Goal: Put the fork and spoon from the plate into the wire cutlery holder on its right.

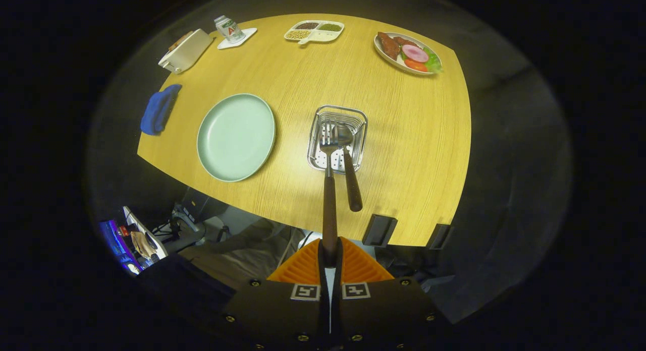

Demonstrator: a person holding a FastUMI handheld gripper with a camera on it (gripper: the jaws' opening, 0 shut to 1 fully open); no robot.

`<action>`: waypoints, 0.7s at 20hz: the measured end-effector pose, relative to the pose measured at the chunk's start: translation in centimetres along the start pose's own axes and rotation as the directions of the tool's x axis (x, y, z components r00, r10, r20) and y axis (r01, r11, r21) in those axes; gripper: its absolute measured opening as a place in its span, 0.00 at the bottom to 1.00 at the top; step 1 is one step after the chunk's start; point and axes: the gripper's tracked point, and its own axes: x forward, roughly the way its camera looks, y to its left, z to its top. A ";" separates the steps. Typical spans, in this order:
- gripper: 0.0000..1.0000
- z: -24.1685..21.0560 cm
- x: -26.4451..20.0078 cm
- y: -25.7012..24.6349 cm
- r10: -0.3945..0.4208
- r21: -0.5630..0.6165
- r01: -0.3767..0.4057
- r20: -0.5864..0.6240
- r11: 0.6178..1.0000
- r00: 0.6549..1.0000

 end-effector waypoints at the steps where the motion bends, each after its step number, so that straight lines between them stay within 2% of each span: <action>1: 0.02 0.1 0.3 -0.1 -0.004 -0.002 0.004 -0.011 1.000 1.000; 10: 0.02 2.1 2.4 0.8 -0.053 -0.090 0.041 -0.135 0.995 0.989; 11: 0.05 2.3 2.4 0.7 -0.063 -0.096 0.050 -0.142 0.994 0.988; 14: 0.06 2.9 2.6 0.5 -0.067 -0.100 0.052 -0.155 0.994 0.986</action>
